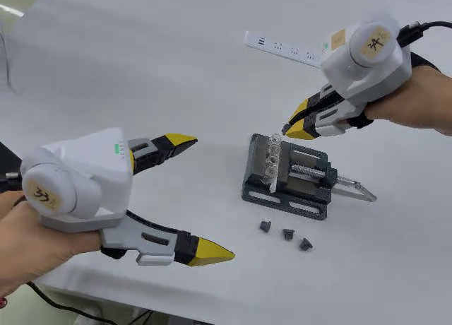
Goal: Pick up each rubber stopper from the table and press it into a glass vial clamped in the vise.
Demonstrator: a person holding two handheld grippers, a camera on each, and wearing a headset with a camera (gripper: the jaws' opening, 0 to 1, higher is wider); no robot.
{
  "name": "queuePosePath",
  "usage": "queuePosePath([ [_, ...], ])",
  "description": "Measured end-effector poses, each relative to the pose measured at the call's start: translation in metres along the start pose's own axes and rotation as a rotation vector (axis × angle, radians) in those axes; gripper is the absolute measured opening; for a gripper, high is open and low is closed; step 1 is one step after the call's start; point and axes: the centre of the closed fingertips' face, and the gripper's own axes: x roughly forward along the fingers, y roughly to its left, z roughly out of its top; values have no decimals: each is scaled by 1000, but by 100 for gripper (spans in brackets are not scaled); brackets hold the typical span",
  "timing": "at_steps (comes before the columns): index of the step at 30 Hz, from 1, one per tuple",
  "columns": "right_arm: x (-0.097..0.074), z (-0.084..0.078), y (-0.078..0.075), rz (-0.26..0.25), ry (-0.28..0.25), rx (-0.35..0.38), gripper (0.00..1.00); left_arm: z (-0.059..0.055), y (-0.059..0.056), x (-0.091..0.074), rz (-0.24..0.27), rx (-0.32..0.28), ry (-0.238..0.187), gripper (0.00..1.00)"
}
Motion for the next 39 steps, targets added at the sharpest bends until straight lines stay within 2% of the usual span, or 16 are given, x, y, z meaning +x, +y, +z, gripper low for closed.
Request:
queuePosePath([
  [13, 24, -6, -2, 34, 29, 4, 6, 0, 0, 3, 7, -24, -24, 99],
  [24, 21, -11, -4, 39, 57, 14, 6, -1, 1, 2, 11, -30, -29, 99],
  [39, 25, -13, -2, 52, 61, 23, 6, -2, 0, 1, 12, -36, -31, 99],
])
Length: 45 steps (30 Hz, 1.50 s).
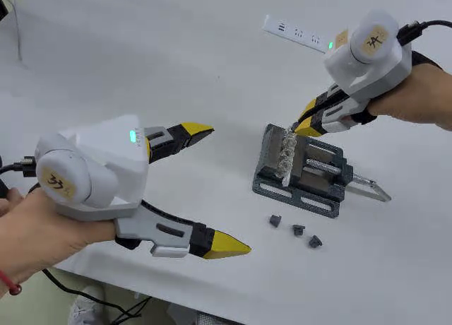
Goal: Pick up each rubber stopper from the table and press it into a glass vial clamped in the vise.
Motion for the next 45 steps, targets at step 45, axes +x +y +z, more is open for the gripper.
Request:
queuePosePath([
  [45, 8, 2, -1, -5, 121, -37, 4, 3, 2, 2, -10, -3, -12, 99],
])
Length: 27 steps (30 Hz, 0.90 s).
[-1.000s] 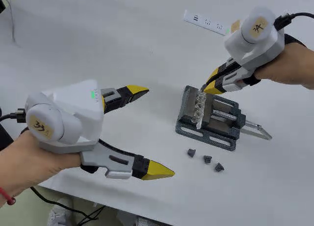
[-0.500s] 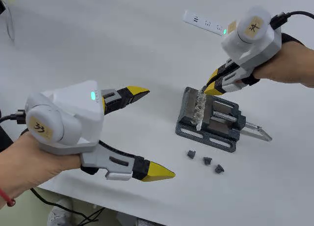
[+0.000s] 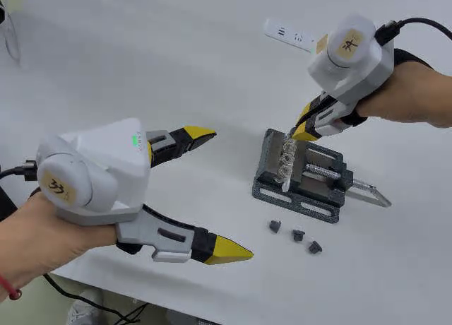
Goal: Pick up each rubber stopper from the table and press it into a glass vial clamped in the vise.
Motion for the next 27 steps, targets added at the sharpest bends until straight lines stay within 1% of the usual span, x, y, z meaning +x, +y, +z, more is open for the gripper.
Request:
queuePosePath([
  [6, 0, -1, 0, 0, 13, -10, 4, 0, 0, 0, 0, 3, 0, 99],
  [8, 0, -1, 0, 8, 8, 18, 4, 0, -1, 0, 0, 4, 0, 99],
  [9, 0, -2, 1, 9, 8, 18, 4, 1, -1, 0, -1, 4, -2, 99],
  [13, -1, -3, 2, 8, 11, -35, 6, 1, -2, 0, -1, 3, -2, 99],
  [15, 0, -2, 0, 8, 9, -24, 6, 0, -2, 0, 0, 3, 1, 99],
  [18, -1, -3, 0, 8, 5, -37, 7, 1, -2, 0, 1, 2, -1, 99],
  [21, 0, -8, 4, 11, 13, -41, 11, 1, -1, 0, 2, 0, -2, 99],
  [23, -1, -8, 3, 4, 13, -48, 12, 1, -1, 0, 4, 0, -2, 99],
  [25, -4, -4, 3, 9, -14, -32, 15, 2, -1, -1, 5, 1, -2, 99],
  [27, -12, -4, 4, 0, -23, -44, 14, 1, -1, -1, 6, 0, -2, 99],
])
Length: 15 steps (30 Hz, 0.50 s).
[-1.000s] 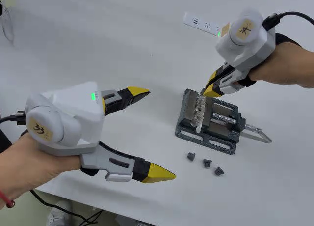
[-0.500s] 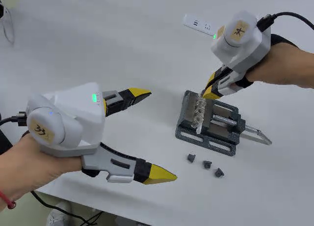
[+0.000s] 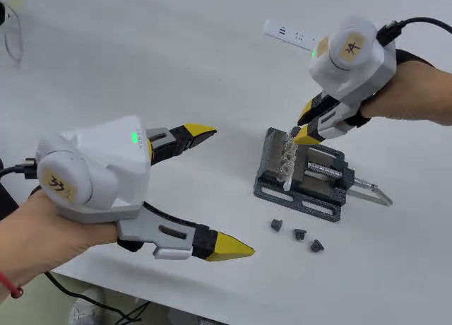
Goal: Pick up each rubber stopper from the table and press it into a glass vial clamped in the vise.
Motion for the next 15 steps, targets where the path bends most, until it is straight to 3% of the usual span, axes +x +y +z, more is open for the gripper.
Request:
queuePosePath([
  [8, -13, 4, 1, -8, -46, 18, 5, 0, -2, 2, -3, -1, -2, 99],
  [15, -8, 7, 2, 8, -56, 15, 4, 0, -2, 2, -6, -3, 0, 99],
])
